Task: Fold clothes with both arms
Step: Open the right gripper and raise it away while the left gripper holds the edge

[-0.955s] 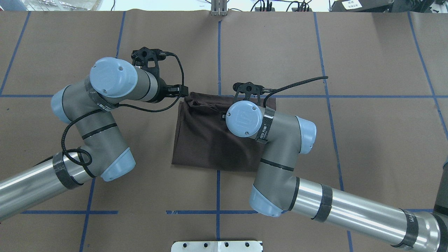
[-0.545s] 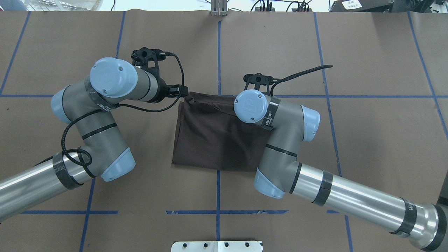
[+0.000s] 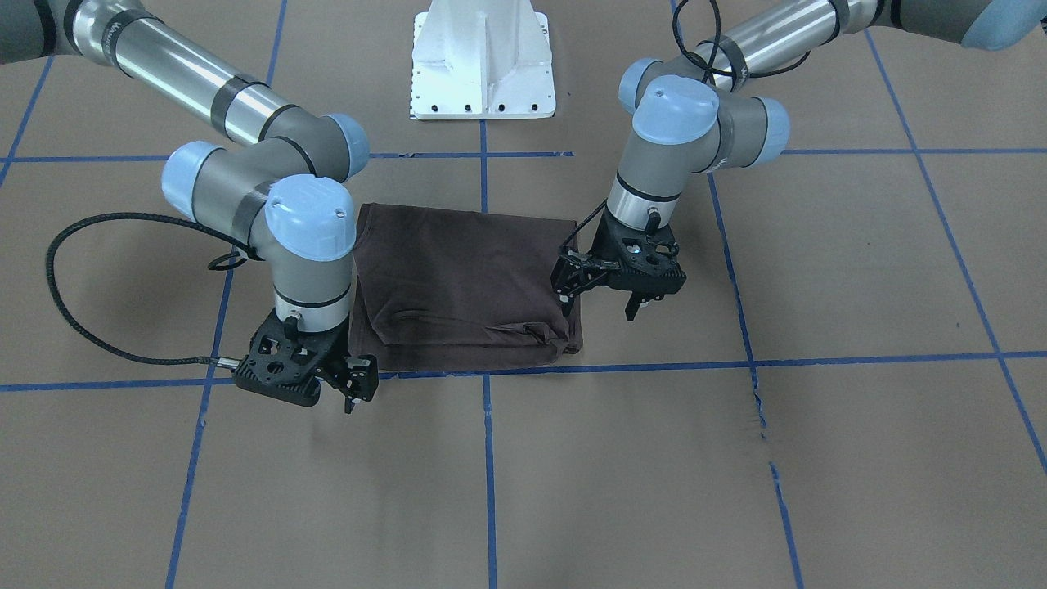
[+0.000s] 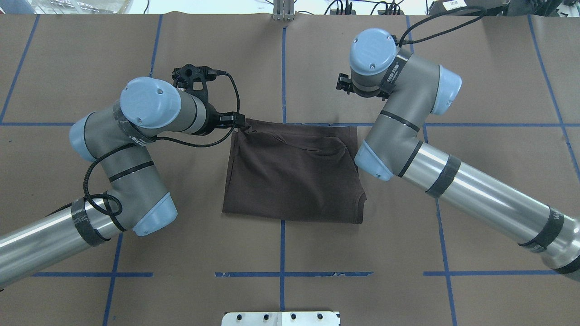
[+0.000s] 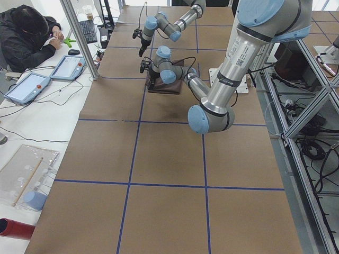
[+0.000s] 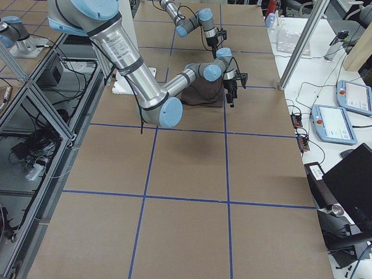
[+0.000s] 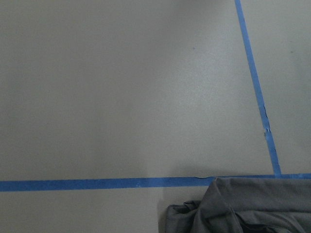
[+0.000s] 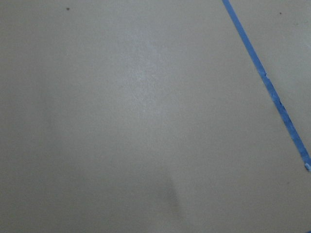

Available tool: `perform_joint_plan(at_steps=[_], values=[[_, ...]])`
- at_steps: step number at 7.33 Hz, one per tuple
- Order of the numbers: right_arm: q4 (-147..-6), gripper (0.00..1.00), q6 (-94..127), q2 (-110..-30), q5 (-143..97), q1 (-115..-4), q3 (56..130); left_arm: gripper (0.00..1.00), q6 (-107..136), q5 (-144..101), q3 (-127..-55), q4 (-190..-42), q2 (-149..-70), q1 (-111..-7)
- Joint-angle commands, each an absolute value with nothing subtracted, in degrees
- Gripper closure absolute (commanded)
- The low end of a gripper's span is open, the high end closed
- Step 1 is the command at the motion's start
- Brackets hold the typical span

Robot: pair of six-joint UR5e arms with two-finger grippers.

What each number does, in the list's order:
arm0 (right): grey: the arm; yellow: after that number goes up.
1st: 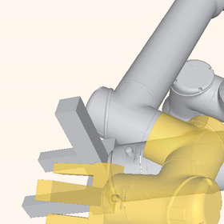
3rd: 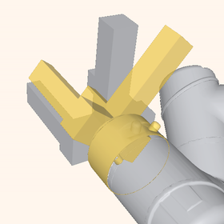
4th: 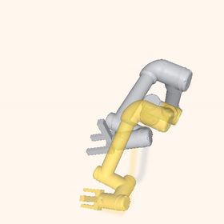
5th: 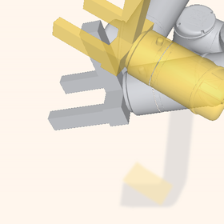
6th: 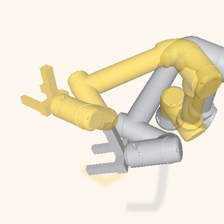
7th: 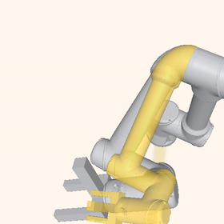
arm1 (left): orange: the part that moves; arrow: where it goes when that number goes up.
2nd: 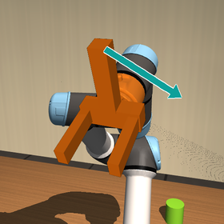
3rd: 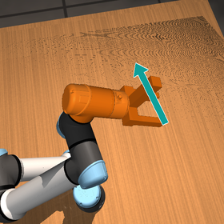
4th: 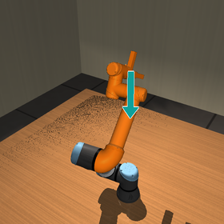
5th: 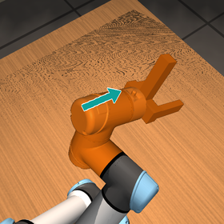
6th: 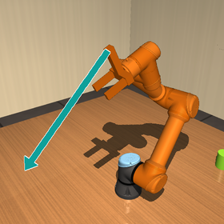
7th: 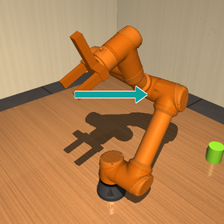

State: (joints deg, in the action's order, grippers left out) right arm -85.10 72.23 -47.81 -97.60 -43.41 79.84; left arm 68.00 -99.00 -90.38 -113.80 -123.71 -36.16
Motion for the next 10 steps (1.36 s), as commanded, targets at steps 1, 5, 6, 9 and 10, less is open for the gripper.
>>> perform_joint_plan(at_steps=[1, 5, 6, 9, 10], values=[[-85.1, 0.0, 70.2, -48.2, -102.4, -45.4, 85.4, 0.0, 71.3, -98.8, -85.2, -113.3, -127.8, -35.3], [-85.1, 0.0, 70.2, -49.2, -102.3, -45.3, 86.1, 0.0, 73.6, -97.1, -82.9, -113.2, -129.9, -32.0], [-85.0, 0.0, 70.1, -49.2, -102.3, -45.4, 86.1, 0.0, 73.6, -97.1, -82.8, -113.2, -130.1, -32.0], [-85.0, 0.0, 70.2, -49.2, -102.3, -45.3, 86.1, 0.0, 73.7, -97.0, -80.1, -113.2, -131.6, -32.0], [-85.1, 0.0, 70.2, -49.2, -102.2, -45.4, 86.1, 0.0, 73.7, -97.0, -76.6, -113.2, -134.0, -32.0]])
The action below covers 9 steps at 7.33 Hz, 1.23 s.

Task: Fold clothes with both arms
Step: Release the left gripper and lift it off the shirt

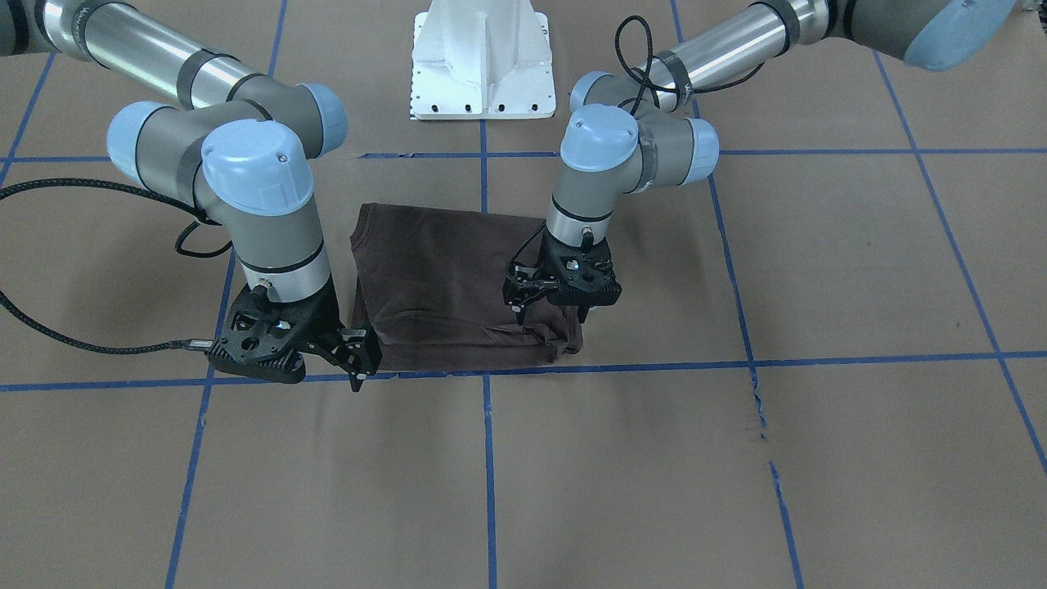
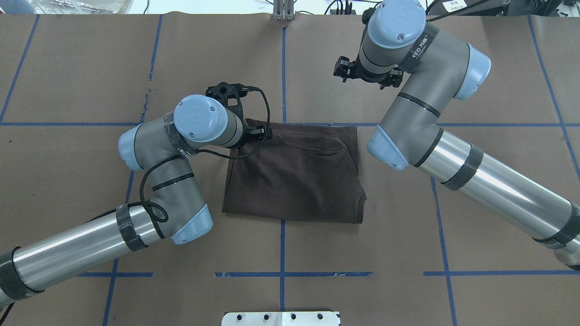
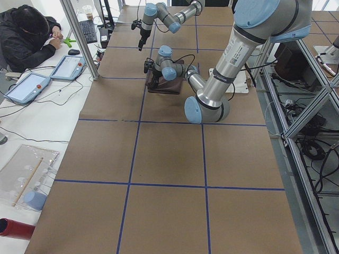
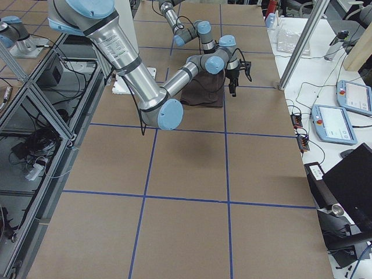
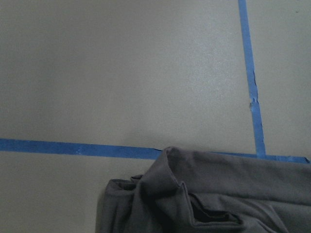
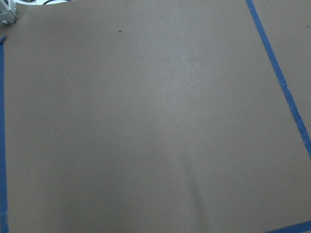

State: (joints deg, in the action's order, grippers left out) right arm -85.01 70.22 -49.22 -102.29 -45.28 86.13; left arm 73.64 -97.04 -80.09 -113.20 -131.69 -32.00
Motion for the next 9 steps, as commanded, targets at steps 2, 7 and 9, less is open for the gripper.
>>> perform_joint_plan(at_steps=[2, 7, 9], values=[[-85.0, 0.0, 70.1, -49.2, -102.2, -45.3, 86.0, 0.0, 73.3, -96.6, -74.9, -113.3, -134.4, -32.2], [-85.0, 0.0, 70.1, -49.5, -102.3, -45.3, 86.2, 0.0, 69.7, -94.7, -72.8, -113.8, -134.0, -37.3], [-84.9, 0.0, 70.2, -49.5, -102.3, -45.3, 86.3, 0.0, 68.7, -95.3, -73.9, -113.8, -134.2, -38.0]])
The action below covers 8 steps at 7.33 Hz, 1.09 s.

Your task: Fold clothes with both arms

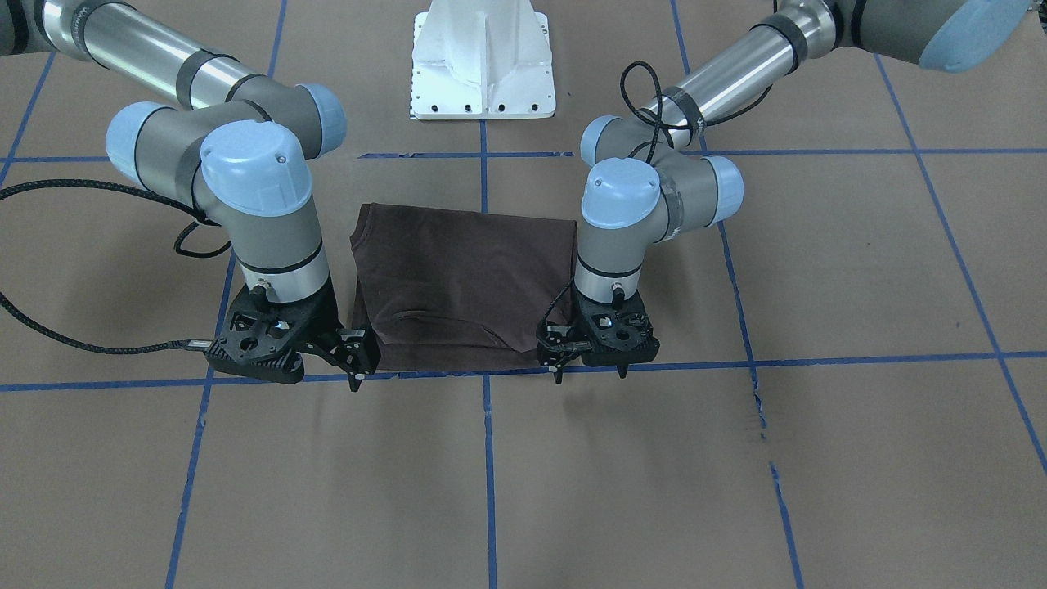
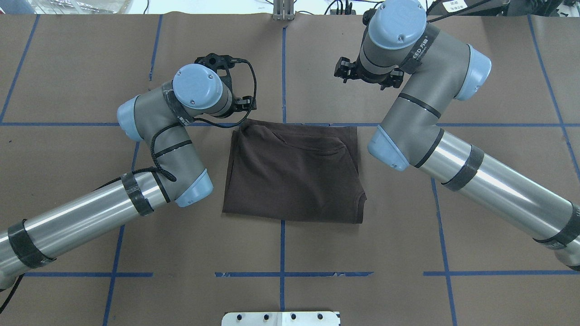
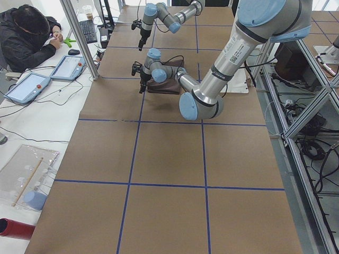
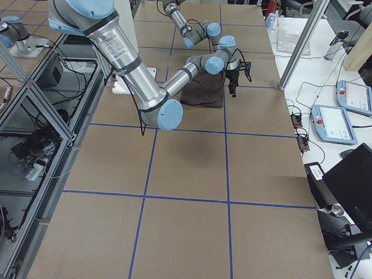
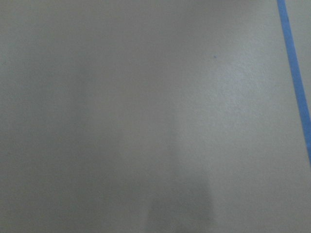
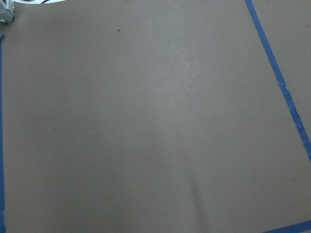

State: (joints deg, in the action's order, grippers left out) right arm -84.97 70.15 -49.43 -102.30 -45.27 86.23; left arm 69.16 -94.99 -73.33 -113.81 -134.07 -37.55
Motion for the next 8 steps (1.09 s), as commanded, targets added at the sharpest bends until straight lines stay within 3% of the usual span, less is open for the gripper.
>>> perform_joint_plan(at_steps=[1, 8], values=[[-85.0, 0.0, 70.2, -49.6, -102.3, -45.3, 86.7, 0.0, 69.5, -95.4, -75.4, -113.6, -134.4, -37.6], [-85.0, 0.0, 70.2, -49.7, -102.2, -45.1, 86.7, 0.0, 73.0, -94.7, -76.4, -113.7, -134.1, -30.8]])
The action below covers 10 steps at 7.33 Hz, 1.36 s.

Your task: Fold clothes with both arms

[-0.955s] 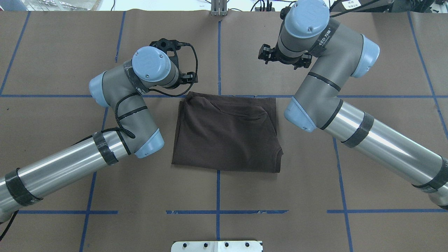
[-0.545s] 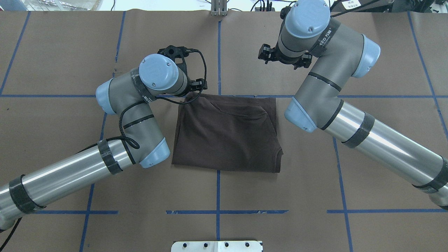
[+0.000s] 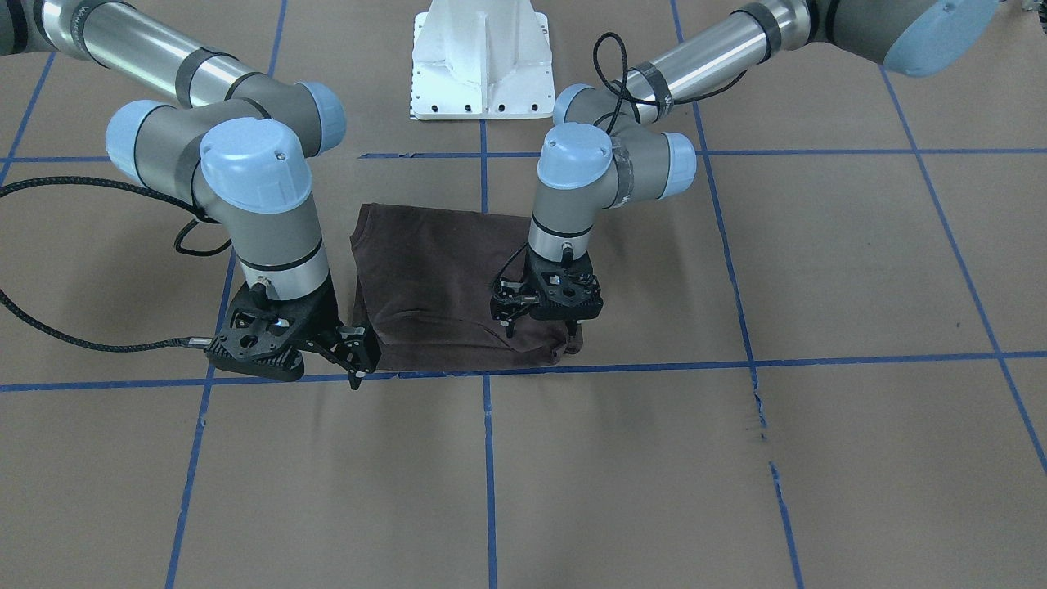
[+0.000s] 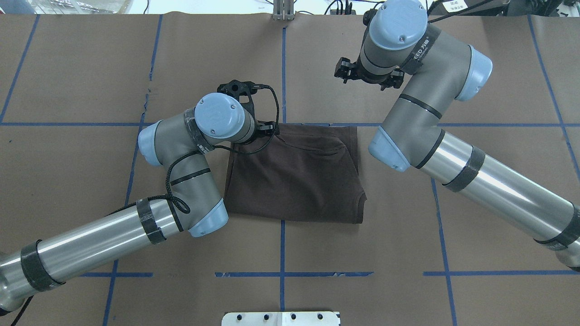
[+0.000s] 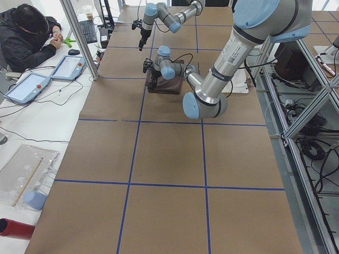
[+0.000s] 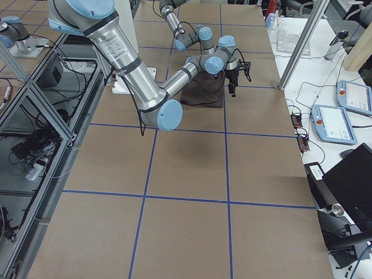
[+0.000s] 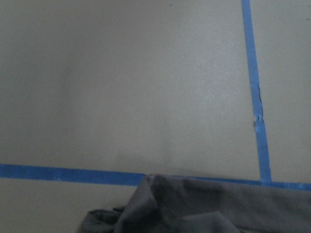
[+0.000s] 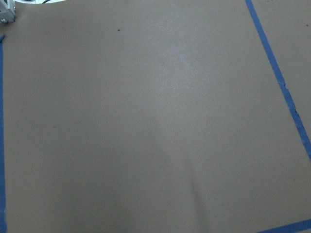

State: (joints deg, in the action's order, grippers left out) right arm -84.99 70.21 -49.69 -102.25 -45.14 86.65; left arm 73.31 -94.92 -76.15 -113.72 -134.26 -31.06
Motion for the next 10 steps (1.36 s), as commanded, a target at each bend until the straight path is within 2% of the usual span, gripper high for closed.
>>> perform_joint_plan(at_steps=[1, 7, 10], values=[[-85.0, 0.0, 70.2, -49.8, -102.2, -45.1, 86.7, 0.0, 72.1, -94.7, -76.6, -113.7, -134.0, -30.8], [-84.9, 0.0, 70.4, -50.1, -102.0, -44.9, 86.7, 0.0, 63.6, -94.9, -75.9, -113.1, -132.6, -31.0], [-84.9, 0.0, 70.6, -50.1, -102.0, -44.7, 86.9, 0.0, 63.0, -95.0, -73.7, -113.0, -132.6, -36.1]])
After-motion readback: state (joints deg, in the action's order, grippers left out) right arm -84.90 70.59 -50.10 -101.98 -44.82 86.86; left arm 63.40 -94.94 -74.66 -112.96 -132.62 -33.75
